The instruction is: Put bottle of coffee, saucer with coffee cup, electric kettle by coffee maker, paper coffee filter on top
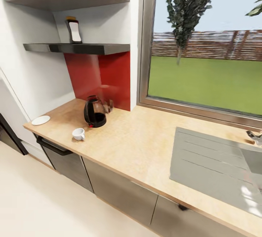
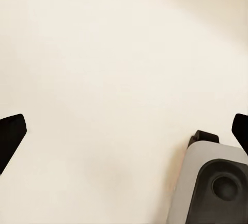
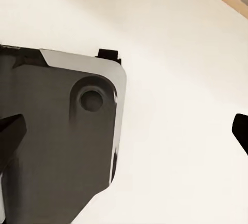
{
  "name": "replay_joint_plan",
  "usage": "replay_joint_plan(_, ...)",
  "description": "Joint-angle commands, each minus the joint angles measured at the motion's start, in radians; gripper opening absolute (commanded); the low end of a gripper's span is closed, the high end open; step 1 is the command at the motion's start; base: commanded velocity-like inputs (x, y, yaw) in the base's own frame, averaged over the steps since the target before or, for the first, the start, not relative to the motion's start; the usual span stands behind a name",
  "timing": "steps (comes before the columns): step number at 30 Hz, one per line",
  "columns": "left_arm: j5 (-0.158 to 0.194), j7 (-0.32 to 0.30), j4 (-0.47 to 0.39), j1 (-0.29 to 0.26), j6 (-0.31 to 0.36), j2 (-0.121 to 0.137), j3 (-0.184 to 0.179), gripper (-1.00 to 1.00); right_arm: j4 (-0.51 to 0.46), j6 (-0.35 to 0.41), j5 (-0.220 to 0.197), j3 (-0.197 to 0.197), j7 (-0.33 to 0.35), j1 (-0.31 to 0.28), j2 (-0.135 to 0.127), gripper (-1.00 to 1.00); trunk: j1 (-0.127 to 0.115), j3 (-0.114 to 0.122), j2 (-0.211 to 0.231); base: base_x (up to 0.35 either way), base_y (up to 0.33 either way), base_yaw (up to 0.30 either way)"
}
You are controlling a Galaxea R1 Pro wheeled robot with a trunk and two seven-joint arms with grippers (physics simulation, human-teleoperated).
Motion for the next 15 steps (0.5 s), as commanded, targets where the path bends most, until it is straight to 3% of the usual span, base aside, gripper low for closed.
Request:
replay_joint_plan(1, 0.011, 0.000, 0.001, 0.000, -0.004, 0.000, -0.003, 1.00, -0.001, 0.000, 0.010, -0.007, 0.003, 0.000, 0.000, 1.00, 0.000, -0.002, -0.002, 0.033, 0.302, 0.000)
replay_joint_plan(15, 0.012, -0.001, 0.003, -0.001, -0.004, -0.004, -0.002, 1.00, 0.003, -0.001, 0.006, -0.011, 0.004, 0.030, -0.017, 1.00, 0.000, -0.002, -0.002, 0.017, 0.307, 0.000)
